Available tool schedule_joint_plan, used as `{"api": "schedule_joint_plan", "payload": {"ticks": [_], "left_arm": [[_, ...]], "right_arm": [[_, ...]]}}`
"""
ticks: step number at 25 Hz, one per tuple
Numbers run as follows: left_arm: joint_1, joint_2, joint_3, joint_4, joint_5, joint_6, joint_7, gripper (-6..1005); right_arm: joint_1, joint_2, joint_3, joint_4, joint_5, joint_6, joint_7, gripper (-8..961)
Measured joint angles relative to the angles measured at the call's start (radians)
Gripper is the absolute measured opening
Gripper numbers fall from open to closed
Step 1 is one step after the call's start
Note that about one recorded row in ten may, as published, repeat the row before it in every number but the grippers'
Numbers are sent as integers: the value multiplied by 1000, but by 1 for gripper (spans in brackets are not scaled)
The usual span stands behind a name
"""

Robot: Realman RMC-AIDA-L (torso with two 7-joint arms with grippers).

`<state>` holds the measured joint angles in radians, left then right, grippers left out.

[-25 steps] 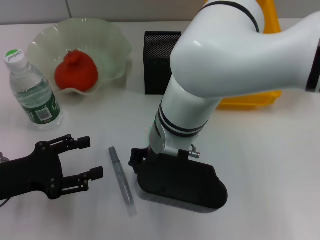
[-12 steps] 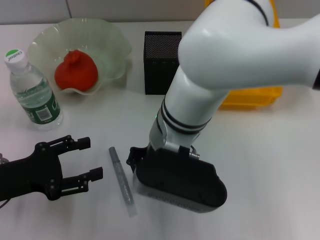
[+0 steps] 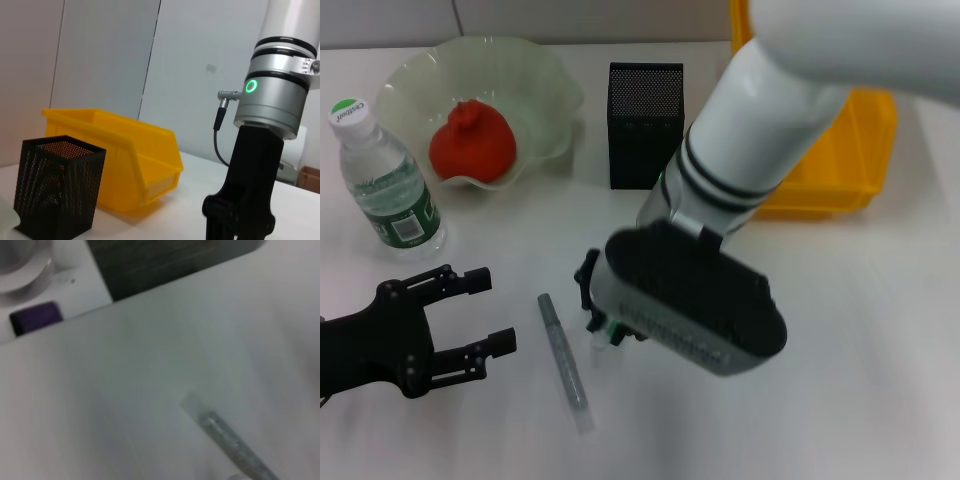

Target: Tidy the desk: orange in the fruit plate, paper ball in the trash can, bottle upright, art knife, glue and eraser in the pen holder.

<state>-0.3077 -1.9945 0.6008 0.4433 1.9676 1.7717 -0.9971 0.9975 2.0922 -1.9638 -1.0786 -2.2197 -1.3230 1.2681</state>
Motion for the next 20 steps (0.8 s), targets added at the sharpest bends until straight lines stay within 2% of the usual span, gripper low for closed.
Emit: {"api": "schedule_joint_plan", "payload": {"ticks": [10,20], "left_arm": [[-3,0,-10,0,-1,11,0,800],[-13,-13,-22,0,-3,14,9,799]], "right_arm": [[-91,-5,308,-68,65,-141,27,169],[-187,-9,496,-8,195,-159,78,169]]}}
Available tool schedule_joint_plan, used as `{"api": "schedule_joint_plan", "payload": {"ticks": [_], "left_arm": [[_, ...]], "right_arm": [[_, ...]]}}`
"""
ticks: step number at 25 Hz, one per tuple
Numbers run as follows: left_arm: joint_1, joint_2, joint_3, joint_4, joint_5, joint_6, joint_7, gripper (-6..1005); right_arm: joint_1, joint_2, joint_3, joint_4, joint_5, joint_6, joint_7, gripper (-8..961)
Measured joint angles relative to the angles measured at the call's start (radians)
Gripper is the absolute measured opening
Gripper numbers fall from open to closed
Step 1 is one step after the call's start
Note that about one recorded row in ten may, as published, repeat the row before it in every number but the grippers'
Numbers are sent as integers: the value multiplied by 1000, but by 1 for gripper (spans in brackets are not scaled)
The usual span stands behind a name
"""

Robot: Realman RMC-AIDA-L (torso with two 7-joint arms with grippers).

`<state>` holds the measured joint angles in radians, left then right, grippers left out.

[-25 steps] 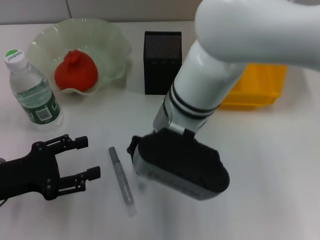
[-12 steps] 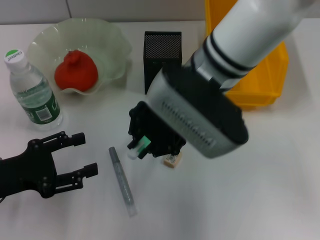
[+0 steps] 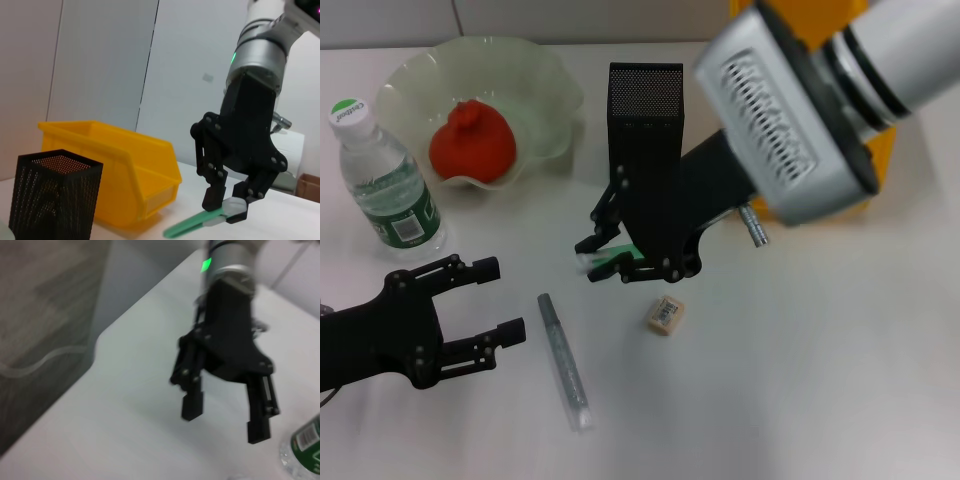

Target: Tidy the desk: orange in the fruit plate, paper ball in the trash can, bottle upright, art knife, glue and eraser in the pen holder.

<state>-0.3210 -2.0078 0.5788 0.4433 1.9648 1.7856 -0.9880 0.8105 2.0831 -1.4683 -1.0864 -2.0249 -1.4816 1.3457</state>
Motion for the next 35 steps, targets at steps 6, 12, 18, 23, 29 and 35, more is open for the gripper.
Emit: {"api": "schedule_joint_plan", "payload": {"ticks": [6,12,18,23,29,35], "left_arm": [[-5,-15,-1,0,-3,-4,22,799],[-8,-37,-1,-1,-34,-6,58,800],[-17,-53,0,0,-41,-9,68,800],[-25,-54,-1,-3,-41,-12,63,799],[-32,-55,-1,-13,-41,-12,61,799],[-33,-58,-1,-15,-44,-11,68,800]], "right_arm": [[-75,0,109,77,138,0,13,168],[-169,-1,220,136,286,-25,12,168],[-190,-2,332,299,389,-30,3,168],[-180,-4,452,464,451,-24,45,168],[-171,-5,587,549,471,-3,263,168],[-158,-7,678,603,486,89,433,169]]}}
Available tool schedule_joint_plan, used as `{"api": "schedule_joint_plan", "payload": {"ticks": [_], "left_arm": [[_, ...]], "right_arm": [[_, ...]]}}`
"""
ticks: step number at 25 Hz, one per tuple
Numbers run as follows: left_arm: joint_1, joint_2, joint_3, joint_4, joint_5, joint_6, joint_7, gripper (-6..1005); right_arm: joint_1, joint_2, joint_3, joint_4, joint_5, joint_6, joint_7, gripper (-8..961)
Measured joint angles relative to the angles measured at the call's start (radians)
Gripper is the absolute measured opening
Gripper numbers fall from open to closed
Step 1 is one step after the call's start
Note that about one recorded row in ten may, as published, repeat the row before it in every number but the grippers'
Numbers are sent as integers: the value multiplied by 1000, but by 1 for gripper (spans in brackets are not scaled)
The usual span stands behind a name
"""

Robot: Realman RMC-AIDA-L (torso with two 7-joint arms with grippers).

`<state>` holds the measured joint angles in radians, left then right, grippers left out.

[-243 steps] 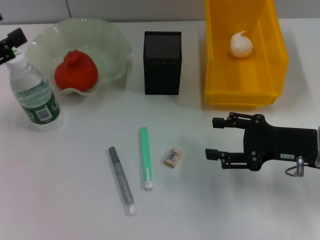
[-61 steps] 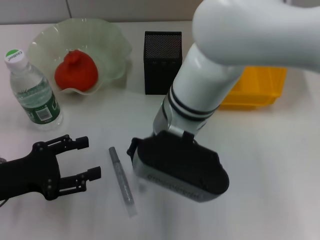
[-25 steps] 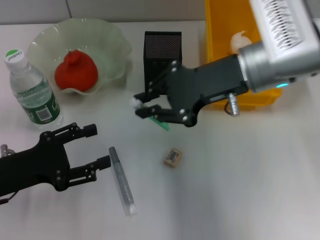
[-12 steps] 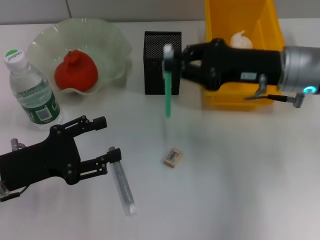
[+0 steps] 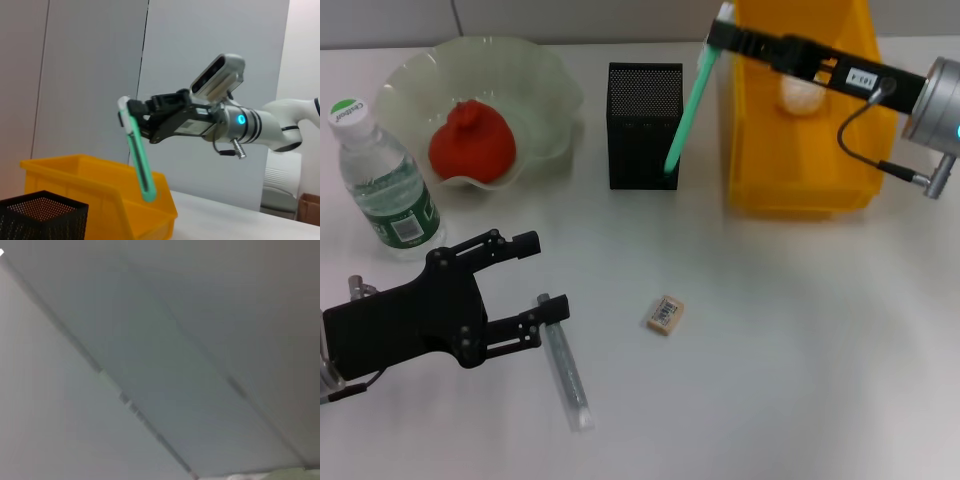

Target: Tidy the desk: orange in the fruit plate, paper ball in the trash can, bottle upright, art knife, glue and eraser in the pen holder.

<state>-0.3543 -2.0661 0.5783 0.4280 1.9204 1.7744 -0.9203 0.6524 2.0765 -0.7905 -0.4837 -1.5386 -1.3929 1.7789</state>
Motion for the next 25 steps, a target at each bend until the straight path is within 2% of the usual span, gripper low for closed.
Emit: {"api": "schedule_joint_plan", "payload": {"ticks": [11,25], "left_arm": [[4,1,0,-37,-7,-4,44,799],[9,1,0,-49,-20,-5,52,800]], "right_arm": [[44,4,8,86,134,170,-19,189],[81,8,-1,102,172,247,-118,219]]}}
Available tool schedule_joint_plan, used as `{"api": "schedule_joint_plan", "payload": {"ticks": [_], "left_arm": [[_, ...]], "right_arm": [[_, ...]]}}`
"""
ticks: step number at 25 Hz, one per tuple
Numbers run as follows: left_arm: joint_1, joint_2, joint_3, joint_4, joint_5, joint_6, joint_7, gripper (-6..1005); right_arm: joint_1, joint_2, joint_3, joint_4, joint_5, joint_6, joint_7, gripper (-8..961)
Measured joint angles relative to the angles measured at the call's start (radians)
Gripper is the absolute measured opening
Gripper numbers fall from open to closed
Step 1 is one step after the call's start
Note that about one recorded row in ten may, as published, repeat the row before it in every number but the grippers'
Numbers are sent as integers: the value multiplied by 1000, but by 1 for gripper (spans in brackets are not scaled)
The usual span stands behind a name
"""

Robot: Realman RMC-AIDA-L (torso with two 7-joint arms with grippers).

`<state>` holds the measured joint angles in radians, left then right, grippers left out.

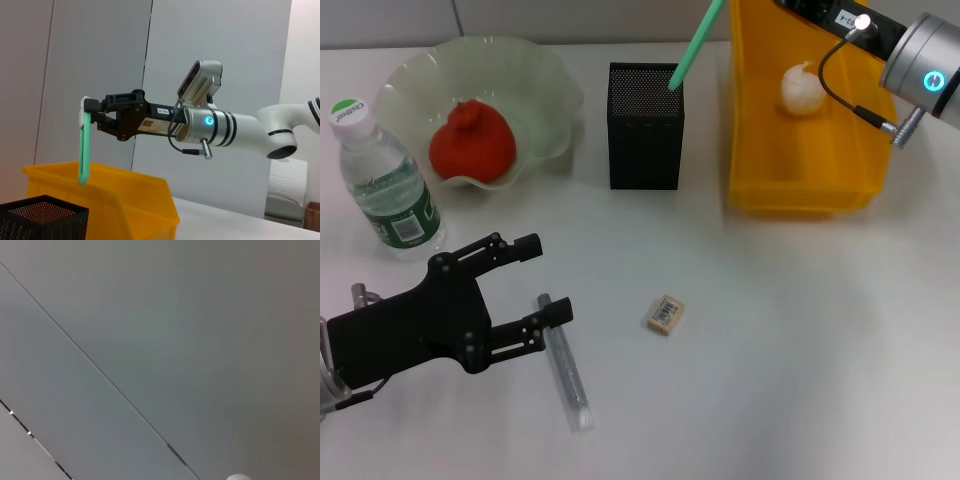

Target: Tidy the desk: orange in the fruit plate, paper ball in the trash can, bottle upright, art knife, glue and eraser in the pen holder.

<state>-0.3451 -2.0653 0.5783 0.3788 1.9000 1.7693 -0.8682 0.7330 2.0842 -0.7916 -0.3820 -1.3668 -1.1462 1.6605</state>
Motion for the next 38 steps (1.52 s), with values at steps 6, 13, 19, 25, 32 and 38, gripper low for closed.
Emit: {"api": "schedule_joint_plan", "payload": {"ticks": [6,13,19,25,32,38], "left_arm": [[-1,1,0,0,0,-6,2,799],[-7,1,0,0,0,-17,7,799],[-8,1,-2,-1,0,-20,12,800],[-8,1,-2,-1,-1,-21,12,800],[-8,1,-2,-1,-12,-23,12,800],[-5,-1,-2,-1,-20,-26,12,799]], "right_arm": [[19,0,5,16,0,14,-43,232],[43,3,0,23,0,49,-130,248],[72,4,2,62,16,79,-268,261],[105,5,-7,100,27,84,-421,274],[118,7,-62,110,28,85,-530,289],[114,8,-79,128,28,83,-658,302]]}}
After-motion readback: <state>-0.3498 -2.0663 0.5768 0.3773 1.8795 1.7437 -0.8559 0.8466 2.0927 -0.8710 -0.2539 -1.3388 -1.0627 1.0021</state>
